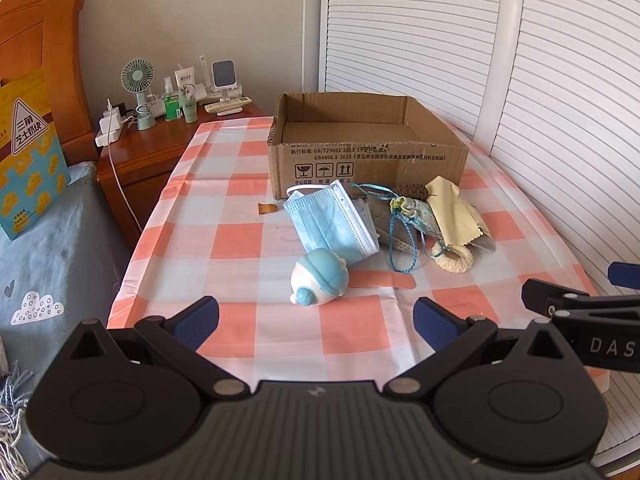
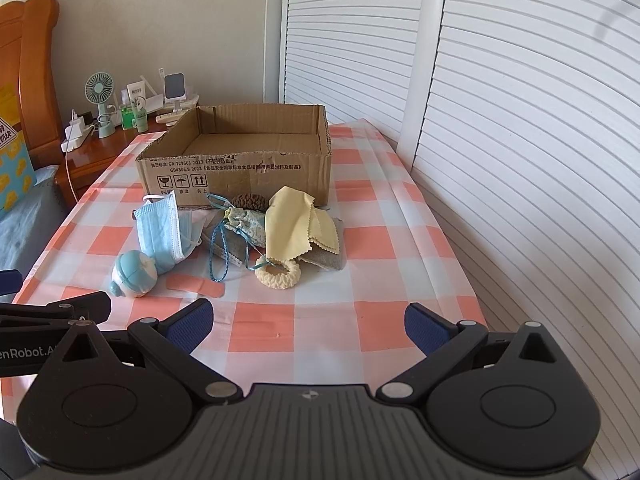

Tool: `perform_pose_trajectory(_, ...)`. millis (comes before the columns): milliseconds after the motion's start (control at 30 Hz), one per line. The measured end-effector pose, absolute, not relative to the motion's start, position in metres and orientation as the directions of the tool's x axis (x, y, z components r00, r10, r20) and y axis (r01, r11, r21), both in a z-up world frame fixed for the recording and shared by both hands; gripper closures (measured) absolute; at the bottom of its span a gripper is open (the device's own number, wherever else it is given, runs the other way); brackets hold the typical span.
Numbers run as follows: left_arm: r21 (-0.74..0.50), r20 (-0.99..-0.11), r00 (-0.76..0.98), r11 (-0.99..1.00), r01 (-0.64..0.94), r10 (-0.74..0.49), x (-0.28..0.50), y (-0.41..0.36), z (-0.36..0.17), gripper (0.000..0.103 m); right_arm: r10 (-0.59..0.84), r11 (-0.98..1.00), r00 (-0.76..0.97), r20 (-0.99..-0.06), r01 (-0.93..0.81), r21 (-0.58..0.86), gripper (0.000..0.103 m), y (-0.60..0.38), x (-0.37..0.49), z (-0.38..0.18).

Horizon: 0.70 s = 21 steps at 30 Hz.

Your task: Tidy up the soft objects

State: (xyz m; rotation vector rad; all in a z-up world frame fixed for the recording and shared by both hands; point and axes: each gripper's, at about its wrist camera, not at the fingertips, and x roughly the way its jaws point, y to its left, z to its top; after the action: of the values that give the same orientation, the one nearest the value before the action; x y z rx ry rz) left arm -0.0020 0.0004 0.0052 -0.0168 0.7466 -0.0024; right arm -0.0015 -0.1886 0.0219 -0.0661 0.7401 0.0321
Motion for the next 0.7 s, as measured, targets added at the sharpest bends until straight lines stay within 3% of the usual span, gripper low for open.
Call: perform_pose_trajectory(700, -0.015, -0.674, 0.738, 1.0, -0.005, -0.006, -0.0028, -0.0016, 0.0083, 0.001, 0.004, 0.997, 0.742, -0.67, -0.051, -0.05, 0.0, -0.189, -0.0015, 0.0232)
